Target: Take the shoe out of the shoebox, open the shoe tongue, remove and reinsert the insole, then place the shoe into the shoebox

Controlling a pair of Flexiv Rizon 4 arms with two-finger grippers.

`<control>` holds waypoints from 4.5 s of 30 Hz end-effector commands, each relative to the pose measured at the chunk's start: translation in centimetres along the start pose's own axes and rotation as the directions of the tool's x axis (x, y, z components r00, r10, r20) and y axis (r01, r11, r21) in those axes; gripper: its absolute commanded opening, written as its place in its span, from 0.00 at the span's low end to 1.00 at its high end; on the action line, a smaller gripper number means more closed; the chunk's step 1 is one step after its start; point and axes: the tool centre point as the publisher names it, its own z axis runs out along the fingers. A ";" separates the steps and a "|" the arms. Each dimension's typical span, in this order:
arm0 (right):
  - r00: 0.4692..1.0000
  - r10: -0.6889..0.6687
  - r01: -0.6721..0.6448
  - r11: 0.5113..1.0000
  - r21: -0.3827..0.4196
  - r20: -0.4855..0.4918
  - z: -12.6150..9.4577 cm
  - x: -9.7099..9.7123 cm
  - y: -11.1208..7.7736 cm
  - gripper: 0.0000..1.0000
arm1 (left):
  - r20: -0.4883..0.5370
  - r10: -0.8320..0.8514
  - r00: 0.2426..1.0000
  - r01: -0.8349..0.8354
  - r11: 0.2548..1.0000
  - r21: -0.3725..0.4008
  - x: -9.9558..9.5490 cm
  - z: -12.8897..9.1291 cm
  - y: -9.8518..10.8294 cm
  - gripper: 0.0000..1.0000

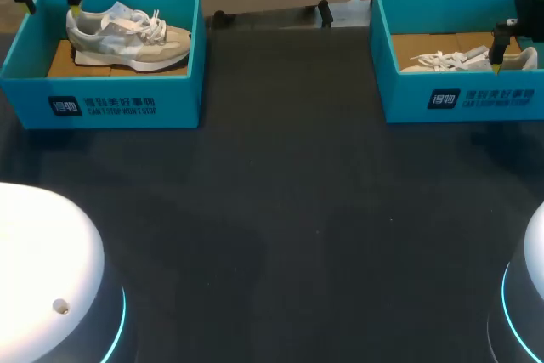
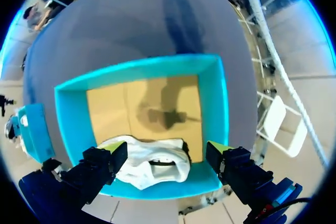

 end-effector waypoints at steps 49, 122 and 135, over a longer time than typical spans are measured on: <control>1.000 0.001 -0.001 1.000 -0.002 -0.001 0.0 0.0 -0.1 1.00 | 0.059 -0.004 0.998 0.007 0.999 -0.047 4.8 10.8 10.4 1.00; 1.000 0.001 -0.001 1.000 -0.002 -0.001 0.0 0.0 -0.1 1.00 | 0.033 -0.144 0.989 0.142 0.987 0.074 4.9 16.1 12.3 0.00; 1.000 0.001 -0.001 1.000 -0.002 -0.001 0.0 0.0 -0.1 1.00 | 0.039 -0.128 0.991 0.126 0.990 0.059 5.8 15.4 11.9 0.00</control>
